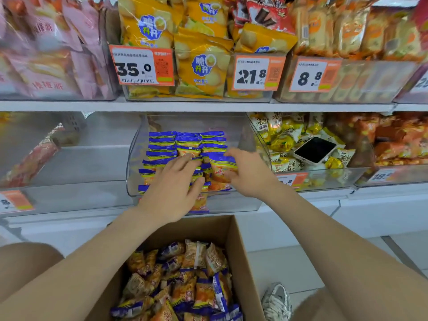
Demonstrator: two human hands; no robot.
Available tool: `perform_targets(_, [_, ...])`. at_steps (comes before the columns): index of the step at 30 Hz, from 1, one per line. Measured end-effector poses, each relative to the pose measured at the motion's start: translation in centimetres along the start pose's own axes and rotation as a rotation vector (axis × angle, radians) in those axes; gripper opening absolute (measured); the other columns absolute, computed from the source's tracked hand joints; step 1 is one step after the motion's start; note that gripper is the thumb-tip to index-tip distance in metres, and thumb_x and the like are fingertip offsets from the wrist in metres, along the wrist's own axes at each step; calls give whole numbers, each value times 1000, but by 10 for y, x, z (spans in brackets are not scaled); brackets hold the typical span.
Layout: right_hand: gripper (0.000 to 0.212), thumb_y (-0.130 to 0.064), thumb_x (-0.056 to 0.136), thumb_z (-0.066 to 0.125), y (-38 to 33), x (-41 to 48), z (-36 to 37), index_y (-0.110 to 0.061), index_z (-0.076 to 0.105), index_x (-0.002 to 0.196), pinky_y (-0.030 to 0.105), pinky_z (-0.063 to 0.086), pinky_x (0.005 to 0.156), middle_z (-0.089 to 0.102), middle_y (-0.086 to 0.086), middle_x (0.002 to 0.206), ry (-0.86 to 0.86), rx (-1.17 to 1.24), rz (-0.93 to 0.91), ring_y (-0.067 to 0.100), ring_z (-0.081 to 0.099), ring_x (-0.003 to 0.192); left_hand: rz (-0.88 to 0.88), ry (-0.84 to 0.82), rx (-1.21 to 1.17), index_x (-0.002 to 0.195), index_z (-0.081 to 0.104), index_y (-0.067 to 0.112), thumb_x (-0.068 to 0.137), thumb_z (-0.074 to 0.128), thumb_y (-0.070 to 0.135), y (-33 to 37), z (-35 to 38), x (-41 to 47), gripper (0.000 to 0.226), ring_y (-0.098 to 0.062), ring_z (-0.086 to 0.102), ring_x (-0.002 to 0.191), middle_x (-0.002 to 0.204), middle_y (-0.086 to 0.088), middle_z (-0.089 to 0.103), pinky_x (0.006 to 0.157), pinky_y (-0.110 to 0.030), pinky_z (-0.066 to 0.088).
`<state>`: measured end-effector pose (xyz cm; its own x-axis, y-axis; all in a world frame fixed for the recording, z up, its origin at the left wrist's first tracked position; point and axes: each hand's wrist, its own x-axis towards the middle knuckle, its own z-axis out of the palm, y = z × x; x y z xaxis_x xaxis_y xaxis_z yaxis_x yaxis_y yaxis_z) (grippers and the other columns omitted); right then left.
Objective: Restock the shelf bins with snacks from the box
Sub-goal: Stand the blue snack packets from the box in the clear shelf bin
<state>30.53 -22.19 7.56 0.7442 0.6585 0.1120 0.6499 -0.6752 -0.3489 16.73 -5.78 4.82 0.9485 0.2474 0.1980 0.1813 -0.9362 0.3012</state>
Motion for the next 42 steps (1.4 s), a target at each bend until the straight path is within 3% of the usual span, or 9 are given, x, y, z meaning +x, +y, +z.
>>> perform_targets(8, [51,-20,88,74,14,24,-11,-21,66,138,25,43,80,69,5,130,-149,114,139,20,65,105,-14,-122,143,160,36,33,107,20,60,-8,12,1,61,-21,26,156,166,5,35,121,-49,30])
perform_targets(15, [44,-20,92,74,7,16,2,-19,68,135,31,46,96,62,7,139,-273,-24,57,30,57,128,-17,-124,152,160,37,30,107,20,60,-8,15,-1,63,-23,23,158,167,2,34,123,-51,27])
perform_targets(19, [39,-18,83,85,10,18,1,-16,73,119,29,48,80,69,7,116,-95,29,113,25,66,108,-27,-40,130,151,48,25,108,30,56,-5,14,-5,56,-23,34,150,159,0,44,117,-47,34])
perform_targets(24, [33,-24,86,86,12,14,5,-20,66,112,24,42,73,58,-10,83,-166,116,100,16,58,87,6,135,31,139,56,21,103,56,41,-7,13,-15,41,-21,51,128,136,1,57,104,-39,46])
perform_targets(29, [54,-35,89,83,13,14,6,-20,55,133,32,55,77,69,0,109,-276,184,85,19,68,91,73,277,-6,116,58,23,94,71,25,-11,9,-34,25,-14,52,110,119,4,56,83,-25,40])
perform_targets(33, [34,-26,98,68,5,-1,-2,-18,57,129,28,49,66,64,-10,76,-23,56,-29,18,68,80,131,251,-21,97,52,30,92,66,29,-8,4,-53,15,-7,54,87,92,14,55,67,-23,45])
perform_targets(36, [20,-14,88,63,-7,-21,-8,-22,67,106,26,52,71,70,-5,72,164,118,-147,11,66,68,117,10,-11,89,51,34,96,61,37,-10,15,-66,12,-3,55,71,75,17,54,59,-25,49])
perform_targets(39, [18,-11,90,60,-25,-58,0,-22,73,96,9,41,63,70,-9,75,-166,162,-298,1,61,66,118,-299,4,90,57,36,96,60,37,-19,51,-74,7,-3,57,77,84,17,58,70,-32,56])
perform_targets(42, [18,-17,95,57,-27,-81,31,-25,72,103,22,48,70,63,-14,77,-670,-109,-407,3,56,77,93,-554,-56,94,64,30,94,60,31,-25,95,-81,4,-6,60,80,89,13,63,77,-40,58])
